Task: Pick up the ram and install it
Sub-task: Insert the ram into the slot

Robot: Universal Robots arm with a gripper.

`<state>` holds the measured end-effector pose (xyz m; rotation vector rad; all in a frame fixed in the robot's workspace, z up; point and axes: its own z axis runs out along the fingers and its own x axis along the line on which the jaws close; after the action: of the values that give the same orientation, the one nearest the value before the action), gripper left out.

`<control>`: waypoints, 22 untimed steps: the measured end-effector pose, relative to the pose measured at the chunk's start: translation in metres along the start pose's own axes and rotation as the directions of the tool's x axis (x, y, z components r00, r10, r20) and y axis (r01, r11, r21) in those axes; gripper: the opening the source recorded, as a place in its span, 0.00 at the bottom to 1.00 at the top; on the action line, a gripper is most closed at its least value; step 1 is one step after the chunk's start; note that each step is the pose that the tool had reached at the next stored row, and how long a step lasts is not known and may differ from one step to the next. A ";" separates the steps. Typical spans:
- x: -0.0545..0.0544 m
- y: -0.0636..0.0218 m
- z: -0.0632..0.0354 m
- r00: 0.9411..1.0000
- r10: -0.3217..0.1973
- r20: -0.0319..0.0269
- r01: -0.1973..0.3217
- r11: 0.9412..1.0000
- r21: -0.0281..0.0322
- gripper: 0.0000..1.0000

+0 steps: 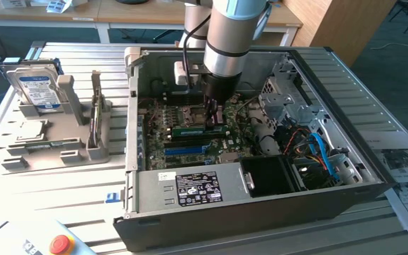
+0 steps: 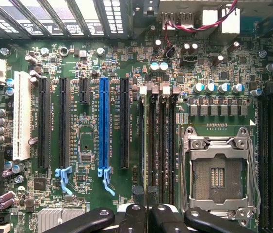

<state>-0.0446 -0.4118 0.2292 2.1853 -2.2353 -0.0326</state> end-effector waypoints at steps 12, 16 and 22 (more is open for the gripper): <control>0.000 0.0000 0.0013 1.000 0.000 0.000 0.000 1.000 0.000 0.12; 0.000 -0.0010 0.0013 1.000 0.000 0.000 0.000 1.000 0.000 0.12; 0.000 -0.0021 0.0013 1.000 0.000 0.000 0.000 1.000 0.000 0.12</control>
<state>-0.0426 -0.4119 0.2279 2.1853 -2.2353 -0.0329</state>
